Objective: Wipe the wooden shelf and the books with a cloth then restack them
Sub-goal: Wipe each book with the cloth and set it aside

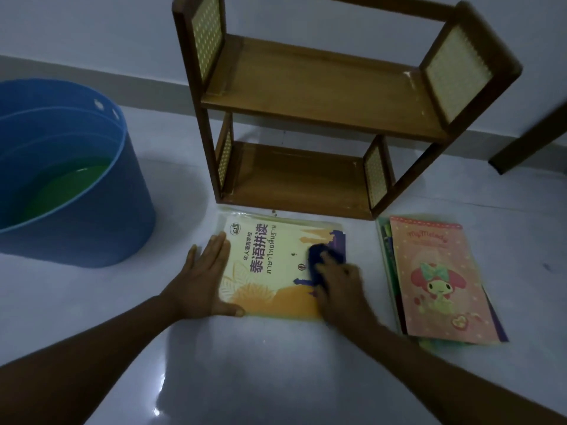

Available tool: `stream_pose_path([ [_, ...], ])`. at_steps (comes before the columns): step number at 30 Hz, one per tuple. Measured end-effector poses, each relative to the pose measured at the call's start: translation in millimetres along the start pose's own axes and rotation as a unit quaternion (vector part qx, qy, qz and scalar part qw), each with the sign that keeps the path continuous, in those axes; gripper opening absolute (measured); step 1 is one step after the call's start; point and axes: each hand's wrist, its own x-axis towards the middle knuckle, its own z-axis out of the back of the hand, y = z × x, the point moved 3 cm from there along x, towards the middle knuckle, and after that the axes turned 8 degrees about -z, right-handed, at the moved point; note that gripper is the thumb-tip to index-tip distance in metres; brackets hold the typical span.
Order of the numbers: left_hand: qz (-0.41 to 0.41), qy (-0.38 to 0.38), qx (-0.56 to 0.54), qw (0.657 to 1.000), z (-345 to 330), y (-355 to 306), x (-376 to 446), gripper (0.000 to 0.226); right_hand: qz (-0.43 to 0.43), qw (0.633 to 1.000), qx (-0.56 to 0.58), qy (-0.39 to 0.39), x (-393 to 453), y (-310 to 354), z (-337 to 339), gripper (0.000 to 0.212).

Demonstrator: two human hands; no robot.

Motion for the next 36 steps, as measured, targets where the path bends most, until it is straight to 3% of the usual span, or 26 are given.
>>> stream_pose_path([
  [2, 0.0, 0.007, 0.005, 1.0, 0, 0, 0, 0.14, 0.159, 0.986, -0.001, 0.042, -30, 40, -15, 0.038],
  [4, 0.003, 0.012, 0.013, 1.0, -1, 0, 0, 0.14, 0.218, 0.97, -0.028, 0.102, -36, 38, -13, 0.039],
  [6, -0.007, 0.003, 0.037, 0.999, 3, -3, -2, 0.137, 0.12, 0.988, -0.036, 0.086, -19, -5, -2, 0.042],
  [8, -0.083, -0.023, 0.083, 0.993, 6, -19, -5, 0.122, -0.035, 0.997, -0.067, 0.022, -4, -64, 18, 0.046],
  [10, -0.171, -0.034, 0.088, 0.981, -2, -44, -4, 0.102, -0.098, 0.991, -0.087, 0.029, -5, -97, 29, 0.052],
  [13, -0.179, -0.025, 0.061, 0.982, -22, -68, 6, 0.077, -0.081, 0.988, -0.104, 0.076, -21, -99, 15, 0.048],
  [17, -0.191, -0.031, 0.149, 0.97, -30, -74, 14, 0.056, -0.084, 0.987, -0.096, 0.093, -22, -104, 12, 0.05],
  [20, -0.237, -0.089, 0.209, 0.945, -31, -75, 11, 0.045, -0.088, 0.986, -0.108, 0.092, -19, -101, 12, 0.051],
  [23, -0.244, -0.072, 0.226, 0.94, -26, -83, 12, 0.034, -0.098, 0.983, -0.112, 0.104, -18, -97, 11, 0.054],
  [27, -0.228, -0.024, 0.242, 0.943, -16, -90, 25, 0.066, -0.102, 0.983, -0.111, 0.109, -20, -99, 8, 0.054],
  [30, -0.234, -0.039, 0.266, 0.934, -11, -98, 29, 0.041, -0.106, 0.982, -0.109, 0.11, -19, -100, 6, 0.054],
  [36, -0.273, -0.127, 0.271, 0.914, 9, -102, 21, 0.031, -0.098, 0.983, -0.104, 0.114, -18, -98, 16, 0.062],
])
